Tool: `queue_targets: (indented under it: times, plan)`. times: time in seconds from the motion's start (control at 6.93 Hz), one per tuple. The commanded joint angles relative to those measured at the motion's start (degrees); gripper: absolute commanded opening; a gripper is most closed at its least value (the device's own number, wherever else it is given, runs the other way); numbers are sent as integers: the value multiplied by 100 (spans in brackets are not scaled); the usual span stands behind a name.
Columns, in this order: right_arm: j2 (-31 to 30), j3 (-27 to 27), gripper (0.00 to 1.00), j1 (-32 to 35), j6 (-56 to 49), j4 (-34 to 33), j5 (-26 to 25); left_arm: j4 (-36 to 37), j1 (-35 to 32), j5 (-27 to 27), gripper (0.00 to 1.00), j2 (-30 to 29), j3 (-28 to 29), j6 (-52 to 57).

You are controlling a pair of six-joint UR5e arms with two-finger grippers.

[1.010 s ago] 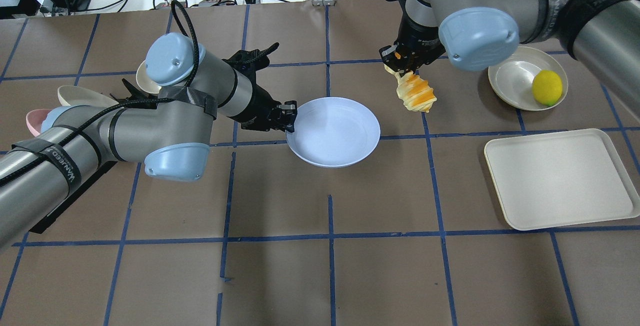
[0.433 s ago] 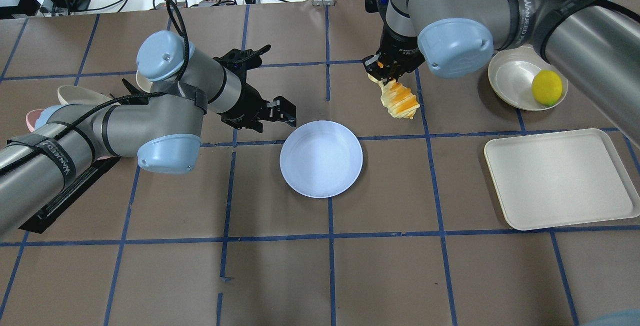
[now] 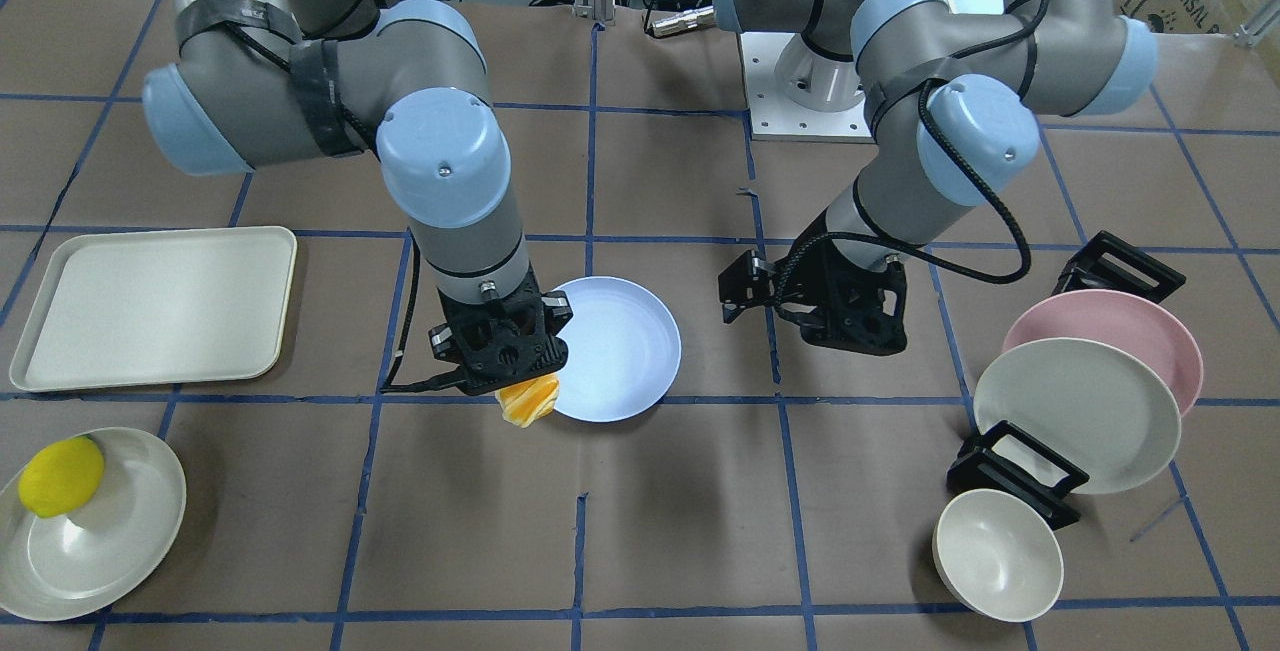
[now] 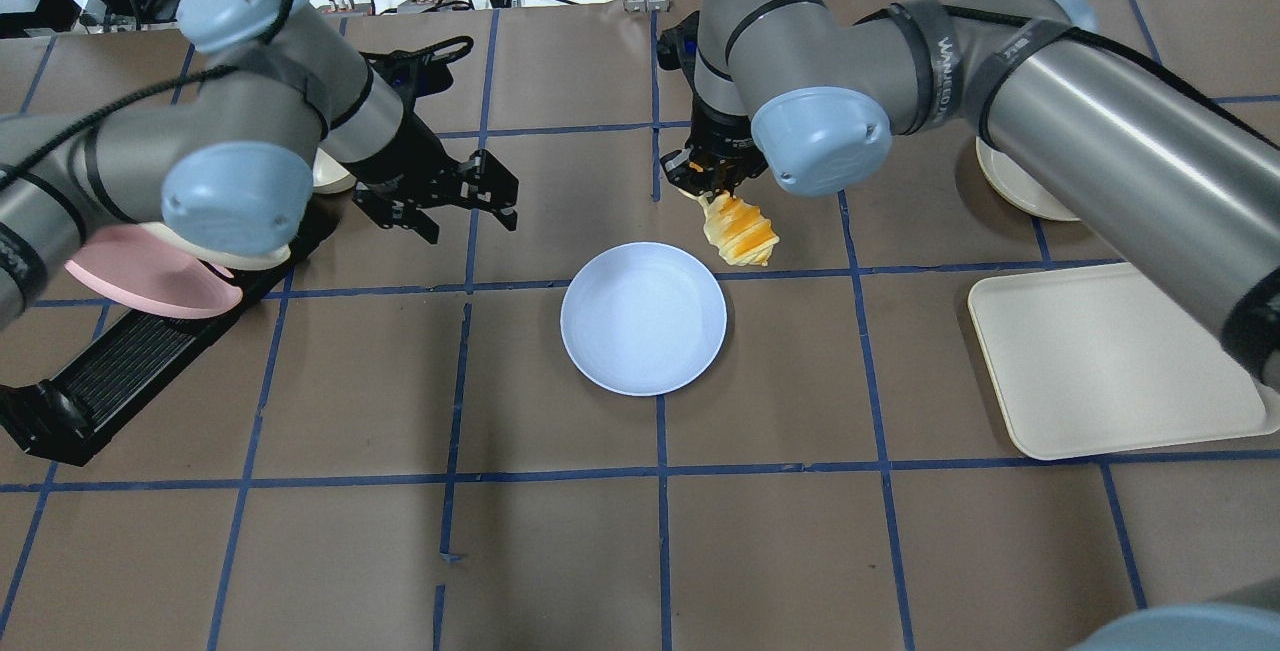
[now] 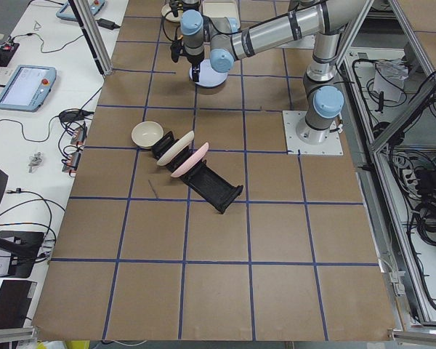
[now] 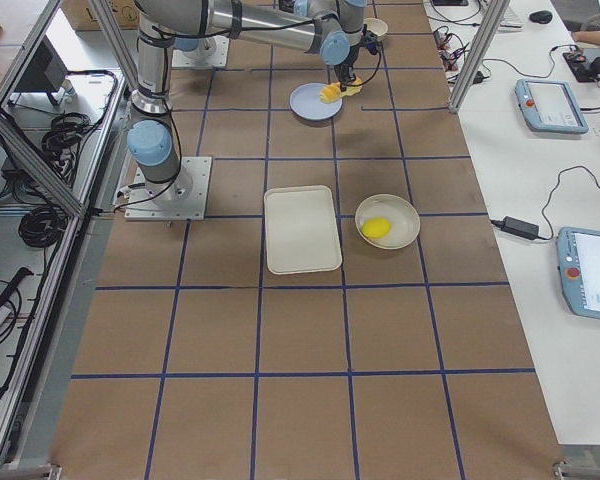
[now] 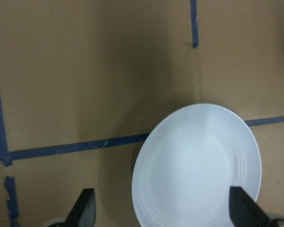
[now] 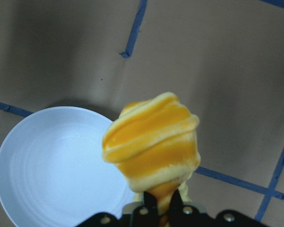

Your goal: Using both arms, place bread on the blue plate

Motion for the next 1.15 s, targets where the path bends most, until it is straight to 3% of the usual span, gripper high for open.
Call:
queue_targets:
  times: [0.0,0.29,0.72,1.01]
  plan:
    - [375,34,9,435,271,-616,-71,-2351,12,796,100,164,1669,54]
    - [543,78,10,638,614,-794,-106,-2712,39,796,100,357,2124,19]
    - [448,856,10,639,641,-1205,-89,-2652,56,805,100,674,1493,-34]
    - [228,1185,10,648,763,-1366,-45,-2634,117,787,100,605,1483,-34]
